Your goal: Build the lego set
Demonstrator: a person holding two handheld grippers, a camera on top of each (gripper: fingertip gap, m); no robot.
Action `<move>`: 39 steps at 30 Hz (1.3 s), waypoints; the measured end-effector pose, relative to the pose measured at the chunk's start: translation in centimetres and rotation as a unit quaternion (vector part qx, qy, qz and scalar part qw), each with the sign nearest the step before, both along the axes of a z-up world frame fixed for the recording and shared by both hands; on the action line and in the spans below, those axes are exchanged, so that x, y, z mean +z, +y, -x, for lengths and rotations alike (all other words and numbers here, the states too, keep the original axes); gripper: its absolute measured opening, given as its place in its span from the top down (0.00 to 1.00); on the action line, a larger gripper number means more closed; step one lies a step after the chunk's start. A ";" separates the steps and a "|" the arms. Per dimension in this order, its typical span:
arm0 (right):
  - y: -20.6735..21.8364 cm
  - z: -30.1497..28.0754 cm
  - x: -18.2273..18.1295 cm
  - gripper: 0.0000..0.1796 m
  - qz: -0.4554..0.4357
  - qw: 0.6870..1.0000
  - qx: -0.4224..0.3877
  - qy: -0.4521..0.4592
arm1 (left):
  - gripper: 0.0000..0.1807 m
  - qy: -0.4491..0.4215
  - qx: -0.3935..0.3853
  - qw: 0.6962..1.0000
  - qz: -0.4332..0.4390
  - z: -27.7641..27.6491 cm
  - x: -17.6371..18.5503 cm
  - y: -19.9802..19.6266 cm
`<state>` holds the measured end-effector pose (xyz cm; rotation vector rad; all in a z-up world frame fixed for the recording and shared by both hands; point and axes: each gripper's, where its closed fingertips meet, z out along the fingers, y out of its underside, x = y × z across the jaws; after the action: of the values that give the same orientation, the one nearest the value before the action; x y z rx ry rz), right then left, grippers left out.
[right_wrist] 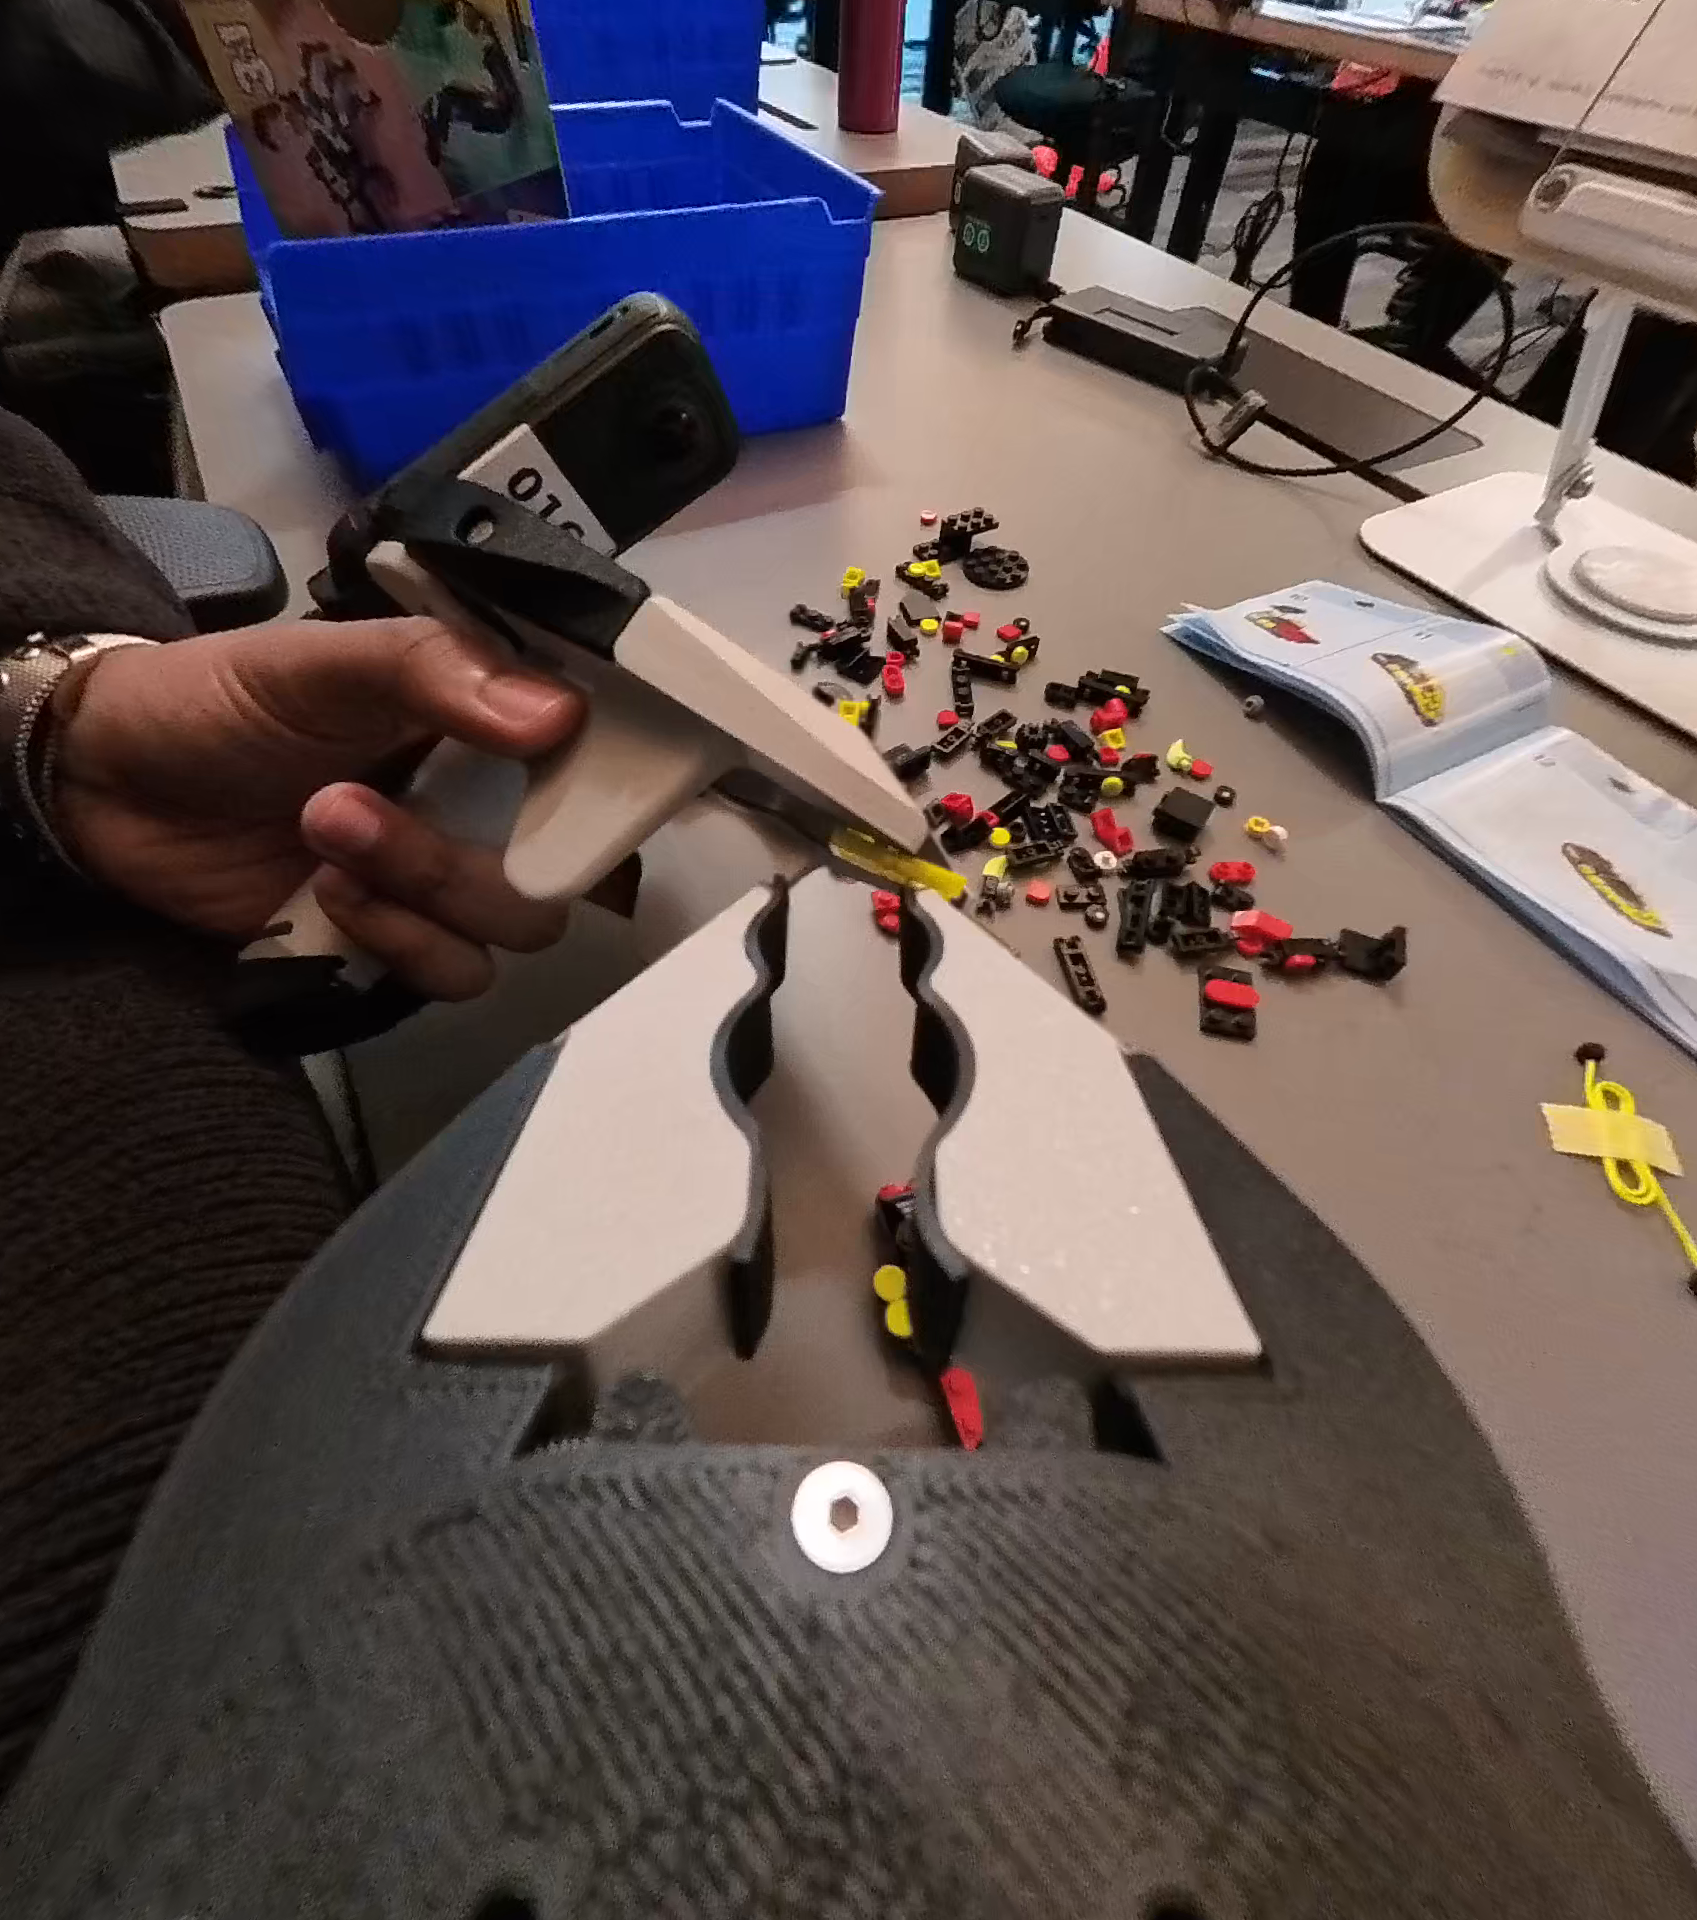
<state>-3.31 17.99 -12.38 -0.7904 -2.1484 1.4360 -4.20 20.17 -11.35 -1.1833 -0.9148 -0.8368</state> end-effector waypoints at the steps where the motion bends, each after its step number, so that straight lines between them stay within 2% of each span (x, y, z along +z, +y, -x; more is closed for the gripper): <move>1: 0.0 0.0 0.0 0.89 0.007 1.000 0.001 -0.006 | 0.85 -0.001 0.001 1.000 0.001 0.0 -0.1 0.0; 7: -0.1 0.1 0.5 0.86 0.082 0.995 0.014 -0.051 | 0.89 0.000 0.005 1.000 0.001 0.0 -0.2 -0.3; 11: 0.1 0.4 0.4 0.99 0.135 0.986 0.015 -0.101 | 0.91 0.006 -0.002 1.000 0.004 -0.4 -0.3 -0.2; 14: 0.7 0.8 0.0 1.00 0.153 0.980 0.007 -0.127 | 0.91 0.009 0.006 1.000 0.008 0.0 -0.3 -0.5; 23: 8.6 3.2 1.3 0.95 0.144 0.983 -0.093 -0.067 | 0.90 0.077 0.027 0.994 0.077 1.8 -0.9 -1.9; 26: 9.6 3.4 0.1 0.91 0.112 0.985 -0.106 -0.084 | 0.90 0.115 0.013 0.985 0.124 1.4 -1.8 -1.5; 32: 6.1 2.5 -5.9 0.86 -0.017 0.982 -0.068 -0.174 | 0.89 0.202 -0.019 0.961 0.189 -0.1 -2.6 0.1; 36: 5.8 3.0 -7.9 0.81 -0.074 0.975 -0.083 -0.194 | 0.89 0.216 -0.040 0.956 0.196 -1.1 -2.7 0.7; 39: 5.8 2.7 -9.0 0.79 -0.077 0.968 -0.089 -0.222 | 0.89 0.206 -0.045 0.958 0.193 -1.2 -2.7 0.7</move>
<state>-6.02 23.77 -21.38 -1.3058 -2.3970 1.0579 -3.00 20.83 -14.06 -1.6747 -0.6967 -0.4593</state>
